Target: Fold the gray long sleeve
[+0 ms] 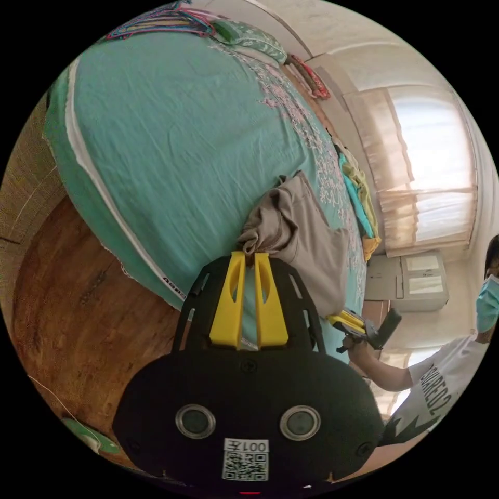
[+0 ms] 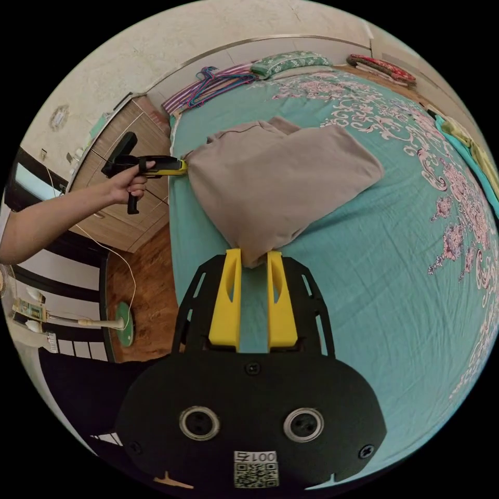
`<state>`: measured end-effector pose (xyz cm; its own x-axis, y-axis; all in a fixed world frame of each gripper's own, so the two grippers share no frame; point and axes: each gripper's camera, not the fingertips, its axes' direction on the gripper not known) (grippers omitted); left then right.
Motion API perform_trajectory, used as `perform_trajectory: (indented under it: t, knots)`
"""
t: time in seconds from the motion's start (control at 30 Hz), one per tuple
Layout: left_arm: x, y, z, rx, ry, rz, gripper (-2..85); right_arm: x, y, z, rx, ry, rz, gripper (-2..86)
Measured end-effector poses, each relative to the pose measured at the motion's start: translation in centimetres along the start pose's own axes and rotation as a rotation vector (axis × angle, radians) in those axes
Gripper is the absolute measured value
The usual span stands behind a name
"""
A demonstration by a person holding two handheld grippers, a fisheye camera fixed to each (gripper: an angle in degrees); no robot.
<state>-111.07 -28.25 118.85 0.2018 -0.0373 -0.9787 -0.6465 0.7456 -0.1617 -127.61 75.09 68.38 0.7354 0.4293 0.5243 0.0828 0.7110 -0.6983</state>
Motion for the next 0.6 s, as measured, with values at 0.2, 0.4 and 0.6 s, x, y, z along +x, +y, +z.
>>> perform_trajectory:
  t: [0.2,0.4,0.6]
  knots:
    - [3.1,3.5,-1.4,0.109,-0.202,-0.069,-0.7,-1.8,2.1,0.1,-0.054,0.170,-0.003,2.4]
    - [15.6,3.1,3.3,0.049,-0.523,0.344,-0.9,-3.1,2.3,1.0,0.060,0.175,-0.126,0.9]
    - [19.3,3.5,13.6,-0.097,-0.891,0.452,-1.0,-5.9,6.7,9.3,0.036,0.333,-0.301,0.4]
